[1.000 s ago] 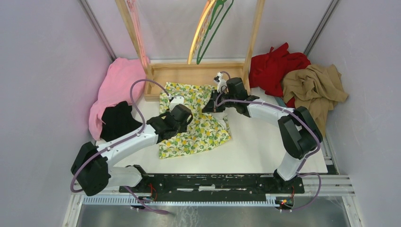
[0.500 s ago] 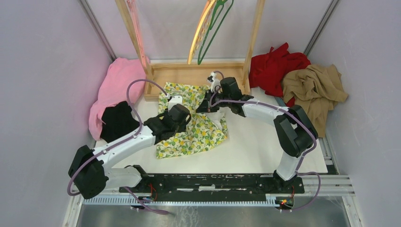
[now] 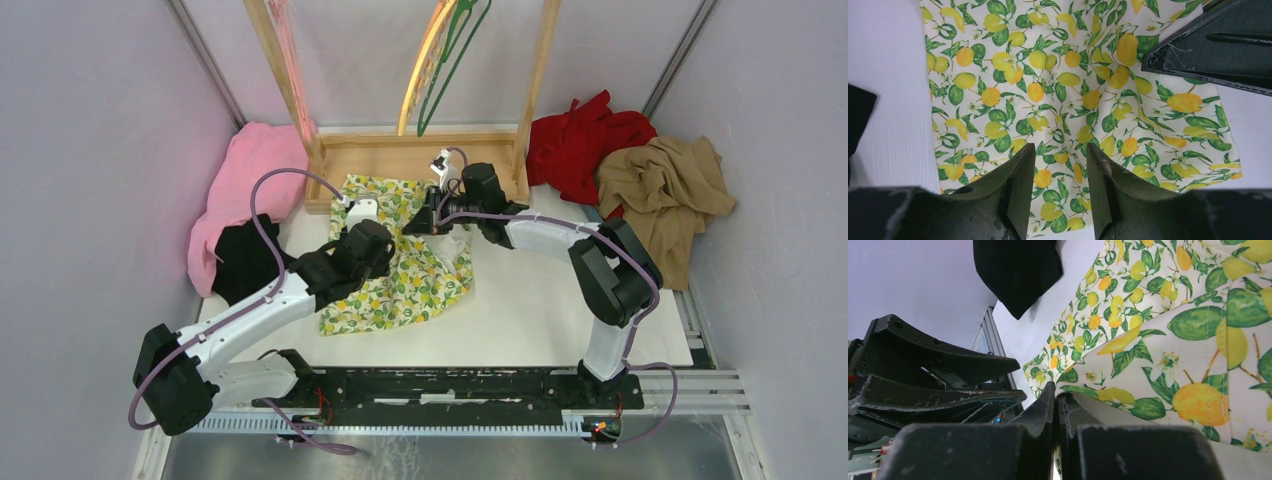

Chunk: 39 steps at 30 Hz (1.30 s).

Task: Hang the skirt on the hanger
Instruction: Flatten out the skirt at the center of the board.

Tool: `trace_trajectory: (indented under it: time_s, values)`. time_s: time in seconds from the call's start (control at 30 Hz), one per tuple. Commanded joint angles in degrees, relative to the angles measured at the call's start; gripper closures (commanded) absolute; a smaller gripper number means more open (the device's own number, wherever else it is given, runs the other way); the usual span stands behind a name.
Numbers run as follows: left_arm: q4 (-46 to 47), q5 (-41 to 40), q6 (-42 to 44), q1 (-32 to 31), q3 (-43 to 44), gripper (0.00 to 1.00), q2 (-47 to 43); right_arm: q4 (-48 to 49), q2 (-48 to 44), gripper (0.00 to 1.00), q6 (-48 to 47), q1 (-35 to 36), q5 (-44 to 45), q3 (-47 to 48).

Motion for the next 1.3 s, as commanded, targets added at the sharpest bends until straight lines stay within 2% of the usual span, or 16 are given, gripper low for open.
trace_trajectory:
  time_s: [0.0, 0.2, 0.6, 0.73, 0.77, 0.93, 1.03, 1.17, 1.27]
  values:
    - [0.9, -0.8, -2.7, -0.4, 0.8, 0.50, -0.8, 4.6, -2.1, 0.95, -0.5, -0.1, -1.3, -2.3]
    - [1.9, 0.0, -2.8, -0.6, 0.6, 0.50, 0.5, -2.4, -5.6, 0.95, -5.5, -1.8, 3.2, -7.8]
    - [2.2, 0.0, -2.5, -1.0, 1.6, 0.50, 2.8, -4.6, -7.4, 0.94, -8.0, -6.9, 6.1, -14.6]
    - [2.5, -0.1, -2.5, -1.1, 1.7, 0.50, 3.7, -11.5, -8.5, 0.91, -11.6, -8.1, 10.4, -14.7]
    - [2.5, -0.2, -2.5, -1.1, 1.7, 0.50, 4.0, -14.0, -8.8, 0.88, -12.6, -8.3, 12.2, -14.4]
    - [2.0, -2.2, -1.6, -1.1, 3.7, 0.50, 5.1, -23.0, -12.1, 0.54, -15.4, -9.1, 22.3, -13.0]
    - [-0.7, -4.1, 0.4, -1.1, 9.6, 0.49, 5.6, -26.9, -15.9, 0.36, -16.9, -9.6, 26.2, -11.8]
    - [-4.6, -7.3, 4.2, -1.2, 20.2, 0.43, 5.8, -31.7, -23.2, 0.22, -18.1, -9.9, 29.1, -10.1]
    - [-8.0, -9.5, 7.2, -1.1, 28.8, 0.40, 5.9, -35.7, -28.6, 0.20, -19.2, -9.9, 31.3, -9.0]
